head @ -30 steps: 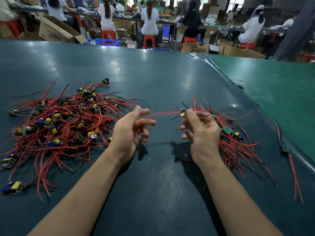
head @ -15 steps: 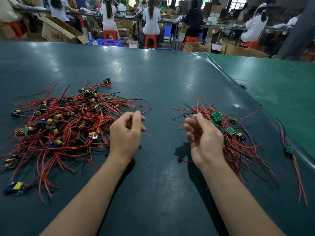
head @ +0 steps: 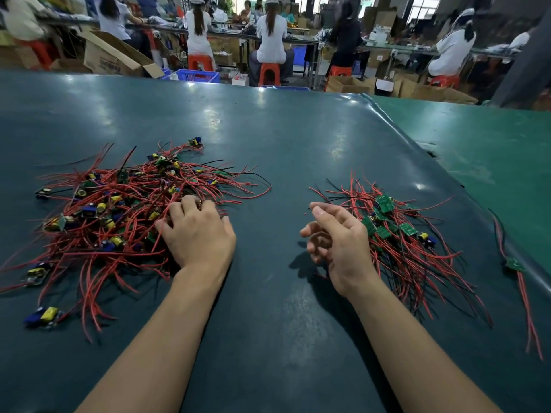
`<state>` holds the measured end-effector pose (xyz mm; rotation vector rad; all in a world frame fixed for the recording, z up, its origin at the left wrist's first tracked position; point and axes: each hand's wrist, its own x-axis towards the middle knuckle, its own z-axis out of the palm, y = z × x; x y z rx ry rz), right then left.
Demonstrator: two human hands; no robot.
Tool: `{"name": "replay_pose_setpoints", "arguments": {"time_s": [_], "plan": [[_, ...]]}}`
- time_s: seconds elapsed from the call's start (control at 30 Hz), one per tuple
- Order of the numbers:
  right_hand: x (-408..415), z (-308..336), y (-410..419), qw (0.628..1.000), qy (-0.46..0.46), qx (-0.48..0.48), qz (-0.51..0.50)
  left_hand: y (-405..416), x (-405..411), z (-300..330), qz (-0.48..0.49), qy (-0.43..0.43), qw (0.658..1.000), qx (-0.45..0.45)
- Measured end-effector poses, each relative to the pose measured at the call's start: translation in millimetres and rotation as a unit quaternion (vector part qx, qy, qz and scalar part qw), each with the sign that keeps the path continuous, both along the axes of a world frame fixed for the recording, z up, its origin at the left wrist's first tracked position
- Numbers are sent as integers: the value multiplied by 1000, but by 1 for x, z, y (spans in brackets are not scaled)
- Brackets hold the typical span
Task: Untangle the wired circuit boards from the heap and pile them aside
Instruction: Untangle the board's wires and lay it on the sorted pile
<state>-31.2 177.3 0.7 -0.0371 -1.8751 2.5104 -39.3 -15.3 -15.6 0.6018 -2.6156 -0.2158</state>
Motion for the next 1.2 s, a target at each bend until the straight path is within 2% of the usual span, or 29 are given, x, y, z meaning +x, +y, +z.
{"name": "replay_pose_setpoints", "arguments": {"time_s": [0.13,0.3,0.4,0.47,0.53,0.6,0.7,0.87,1.03,1.13,1.2], "plan": [[0,-1,1,1000,3,8,19,-3,-1,4,28,29,996,77],[-2,-1,3,1000,0,4,29,-7,0,9,26,115,981,152],[-2,-1,3,999,-2,12,35,-7,7,14,-53,238,965,102],[-3,-1,3,999,-2,17,39,-6,11,16,-41,273,961,29],[-3,-1,4,999,-3,15,45,-9,10,16,15,223,974,24],[-3,-1,5,999,-6,7,50,-11,7,12,55,126,988,72],[-3,0,6,999,-8,0,50,-13,5,8,47,70,993,85],[-4,-1,6,999,-9,-4,53,-19,1,8,51,101,989,94],[-3,0,6,999,-11,-1,53,-15,4,13,24,205,975,82],[-2,1,5,998,-16,-1,53,-9,6,18,-9,247,957,152],[-1,1,4,998,-17,-3,54,-12,2,15,16,215,959,183]]}}
